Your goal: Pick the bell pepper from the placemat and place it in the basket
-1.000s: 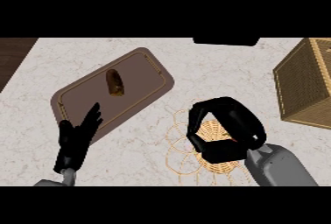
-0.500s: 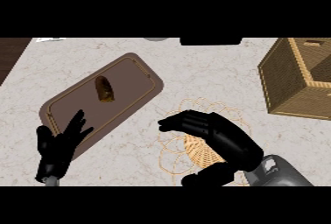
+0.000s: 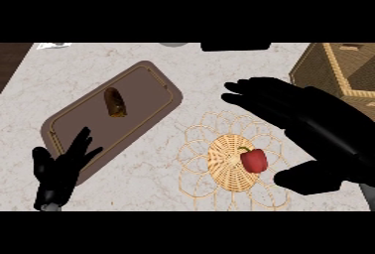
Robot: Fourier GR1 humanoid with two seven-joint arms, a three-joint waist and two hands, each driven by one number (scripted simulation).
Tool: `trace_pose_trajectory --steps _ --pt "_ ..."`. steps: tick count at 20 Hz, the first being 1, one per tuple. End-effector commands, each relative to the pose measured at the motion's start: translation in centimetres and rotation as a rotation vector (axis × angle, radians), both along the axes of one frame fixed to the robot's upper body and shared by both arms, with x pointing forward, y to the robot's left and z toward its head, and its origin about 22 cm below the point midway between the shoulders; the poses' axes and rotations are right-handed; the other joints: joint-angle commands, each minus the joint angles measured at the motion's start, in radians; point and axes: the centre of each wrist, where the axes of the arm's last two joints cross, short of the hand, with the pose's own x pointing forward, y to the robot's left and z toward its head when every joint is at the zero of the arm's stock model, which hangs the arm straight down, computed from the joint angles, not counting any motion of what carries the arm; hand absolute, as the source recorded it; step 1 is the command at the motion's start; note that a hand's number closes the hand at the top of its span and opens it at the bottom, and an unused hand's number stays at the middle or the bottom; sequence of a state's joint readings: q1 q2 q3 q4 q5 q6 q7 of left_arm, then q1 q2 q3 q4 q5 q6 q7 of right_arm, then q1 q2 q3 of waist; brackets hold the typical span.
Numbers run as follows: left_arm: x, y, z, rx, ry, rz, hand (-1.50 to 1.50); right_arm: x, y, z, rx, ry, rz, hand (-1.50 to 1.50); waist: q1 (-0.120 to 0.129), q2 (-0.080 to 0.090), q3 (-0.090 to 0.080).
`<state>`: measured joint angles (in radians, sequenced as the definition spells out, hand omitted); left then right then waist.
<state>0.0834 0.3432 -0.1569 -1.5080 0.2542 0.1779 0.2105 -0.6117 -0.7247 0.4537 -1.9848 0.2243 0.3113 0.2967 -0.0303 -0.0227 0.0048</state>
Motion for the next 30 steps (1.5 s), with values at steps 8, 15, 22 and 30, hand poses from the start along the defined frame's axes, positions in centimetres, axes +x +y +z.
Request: trace_pose_trajectory --steps 8,15,22,30 --pt "-1.8 0.2 -3.5 0.021 0.168 0.022 0.00 -1.0 -3.5 9.5 -0.446 0.145 -0.045 -1.50 0.006 0.017 -0.010" --pt "-1.8 0.2 -3.3 0.014 0.174 0.004 0.00 -1.7 -3.6 10.0 -0.482 0.183 -0.027 -1.50 0.020 0.019 -0.007" --pt "-1.6 0.4 -2.7 0.037 0.163 -0.003 0.00 -1.2 -4.1 7.3 -0.436 0.242 -0.048 -1.50 0.032 0.025 -0.005" --pt "-2.8 1.5 -3.9 0.009 0.161 0.004 0.00 -1.4 -2.5 2.4 -0.376 0.246 -0.043 -1.50 0.040 0.027 -0.004"
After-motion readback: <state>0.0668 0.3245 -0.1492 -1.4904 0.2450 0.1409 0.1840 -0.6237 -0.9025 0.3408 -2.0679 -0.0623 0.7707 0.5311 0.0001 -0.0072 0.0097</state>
